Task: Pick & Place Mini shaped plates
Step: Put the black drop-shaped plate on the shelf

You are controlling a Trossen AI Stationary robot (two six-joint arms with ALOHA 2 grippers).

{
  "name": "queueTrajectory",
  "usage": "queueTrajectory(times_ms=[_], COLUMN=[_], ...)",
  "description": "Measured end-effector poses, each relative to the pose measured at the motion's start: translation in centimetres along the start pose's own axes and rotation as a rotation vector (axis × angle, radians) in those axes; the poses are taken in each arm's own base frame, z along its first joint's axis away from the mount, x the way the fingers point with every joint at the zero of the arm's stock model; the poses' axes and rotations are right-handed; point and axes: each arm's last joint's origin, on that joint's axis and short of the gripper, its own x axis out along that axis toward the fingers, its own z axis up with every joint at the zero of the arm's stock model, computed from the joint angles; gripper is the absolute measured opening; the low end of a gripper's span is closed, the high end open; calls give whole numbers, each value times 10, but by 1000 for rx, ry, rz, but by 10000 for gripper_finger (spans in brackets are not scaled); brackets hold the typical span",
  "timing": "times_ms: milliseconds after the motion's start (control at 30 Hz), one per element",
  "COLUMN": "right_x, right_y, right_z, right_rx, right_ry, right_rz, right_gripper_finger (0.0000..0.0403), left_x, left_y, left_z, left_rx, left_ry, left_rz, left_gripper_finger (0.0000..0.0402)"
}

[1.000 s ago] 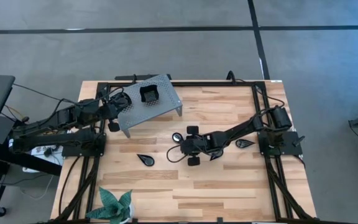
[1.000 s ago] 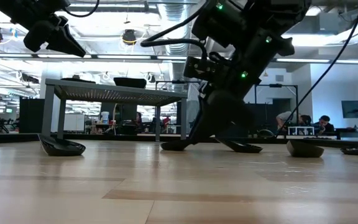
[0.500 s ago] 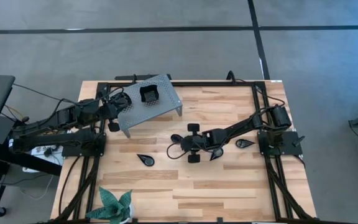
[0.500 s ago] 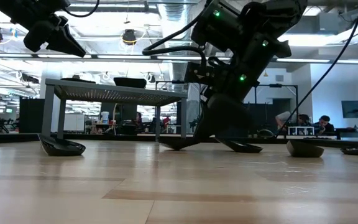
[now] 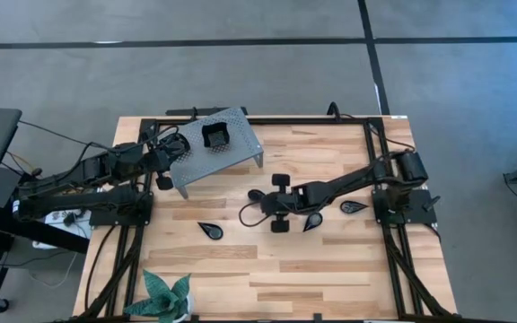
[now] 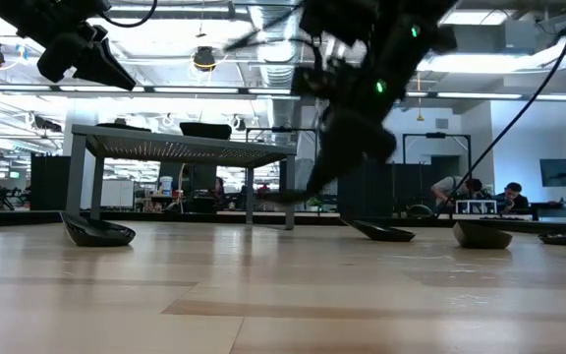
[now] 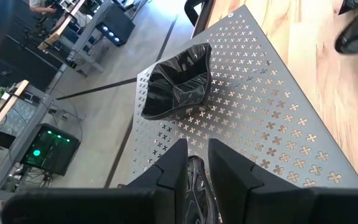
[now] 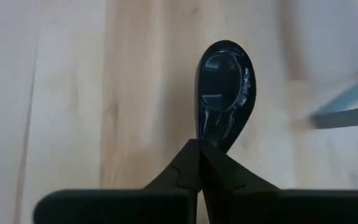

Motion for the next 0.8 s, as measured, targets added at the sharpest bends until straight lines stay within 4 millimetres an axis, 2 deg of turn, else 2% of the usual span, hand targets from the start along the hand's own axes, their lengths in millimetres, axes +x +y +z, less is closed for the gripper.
queueTrajectory(times_ms=[167,267,367,500,600,800], right_x=[-28,-45,-54,-55,-46,-26], right_y=[-17,-33,-53,-86,-108,-132], right_z=[21,34,44,54,57,61], right_rx=[-60,-95,-121,-122,-131,-145], right_ry=[-19,-58,-87,-102,-83,-63], right_rz=[-153,-214,-263,-317,-336,-337], right_gripper_finger=[3,1,1,1,1,1], left_x=[0,0,0,0,0,0], left_y=[0,0,0,0,0,0], left_z=[0,0,0,0,0,0], left_rx=[0,0,0,0,0,0], left_ry=[0,0,0,-1,0,0], left_rz=[0,0,0,0,0,0], left_gripper_finger=[66,66,66,66,66,66])
